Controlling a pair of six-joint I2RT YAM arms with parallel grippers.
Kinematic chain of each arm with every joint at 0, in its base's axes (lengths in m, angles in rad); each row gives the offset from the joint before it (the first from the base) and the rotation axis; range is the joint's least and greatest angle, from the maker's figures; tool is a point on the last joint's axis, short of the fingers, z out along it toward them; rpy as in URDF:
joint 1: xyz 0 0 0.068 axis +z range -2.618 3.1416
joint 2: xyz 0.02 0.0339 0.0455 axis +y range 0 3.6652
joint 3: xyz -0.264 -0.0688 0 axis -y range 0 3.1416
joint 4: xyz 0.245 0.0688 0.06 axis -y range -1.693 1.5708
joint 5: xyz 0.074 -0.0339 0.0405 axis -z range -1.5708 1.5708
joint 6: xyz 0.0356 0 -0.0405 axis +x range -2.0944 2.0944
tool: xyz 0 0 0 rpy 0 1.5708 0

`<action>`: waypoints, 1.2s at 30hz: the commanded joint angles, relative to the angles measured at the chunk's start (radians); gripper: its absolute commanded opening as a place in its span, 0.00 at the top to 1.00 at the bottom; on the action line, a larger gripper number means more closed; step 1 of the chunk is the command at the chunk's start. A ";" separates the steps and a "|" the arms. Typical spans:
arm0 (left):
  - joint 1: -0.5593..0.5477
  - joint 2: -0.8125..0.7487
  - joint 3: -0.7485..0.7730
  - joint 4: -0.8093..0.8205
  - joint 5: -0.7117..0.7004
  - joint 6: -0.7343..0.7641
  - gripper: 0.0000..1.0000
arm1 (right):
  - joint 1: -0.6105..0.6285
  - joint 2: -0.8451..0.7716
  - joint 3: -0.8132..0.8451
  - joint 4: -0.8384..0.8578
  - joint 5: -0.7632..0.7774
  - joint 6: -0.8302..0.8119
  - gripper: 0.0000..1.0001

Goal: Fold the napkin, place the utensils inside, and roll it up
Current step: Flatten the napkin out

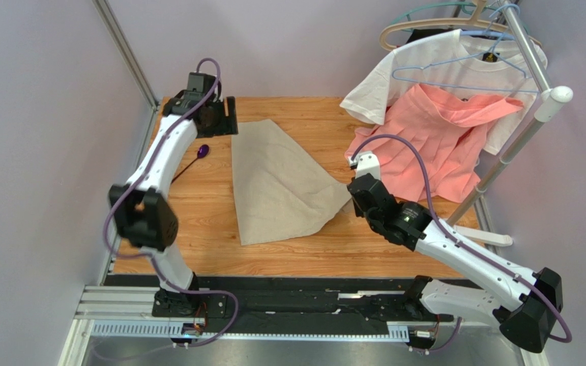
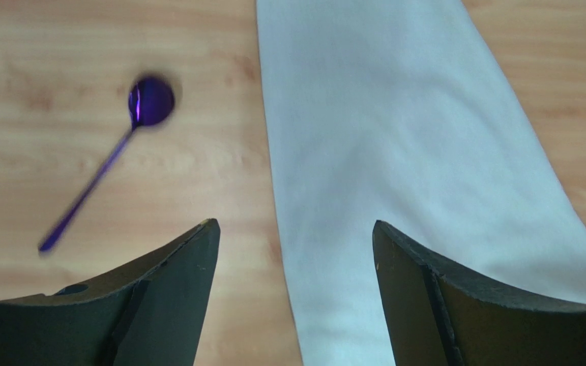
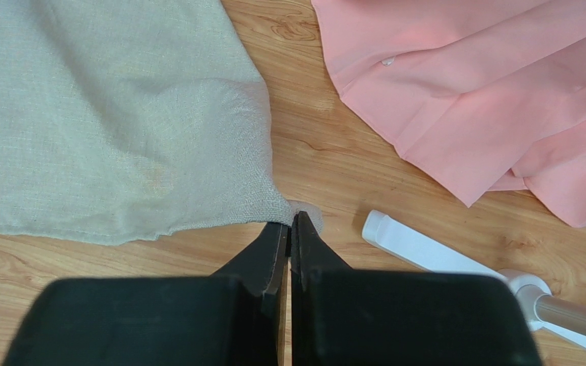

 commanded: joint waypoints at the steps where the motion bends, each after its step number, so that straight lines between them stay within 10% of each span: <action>1: -0.081 -0.517 -0.464 0.117 -0.067 -0.134 0.20 | -0.003 -0.009 -0.005 0.039 -0.036 0.051 1.00; 6: -0.239 -0.789 -0.876 0.104 -0.081 -0.282 0.32 | -0.001 -0.007 -0.027 0.082 -0.081 0.052 1.00; 16: -0.434 -0.875 -1.027 -0.036 -0.190 -0.531 0.40 | -0.003 -0.040 -0.065 0.130 -0.131 0.049 1.00; 36: -0.532 -0.533 -1.067 -0.017 -0.205 -0.740 0.55 | -0.003 -0.164 -0.131 0.159 -0.156 0.046 1.00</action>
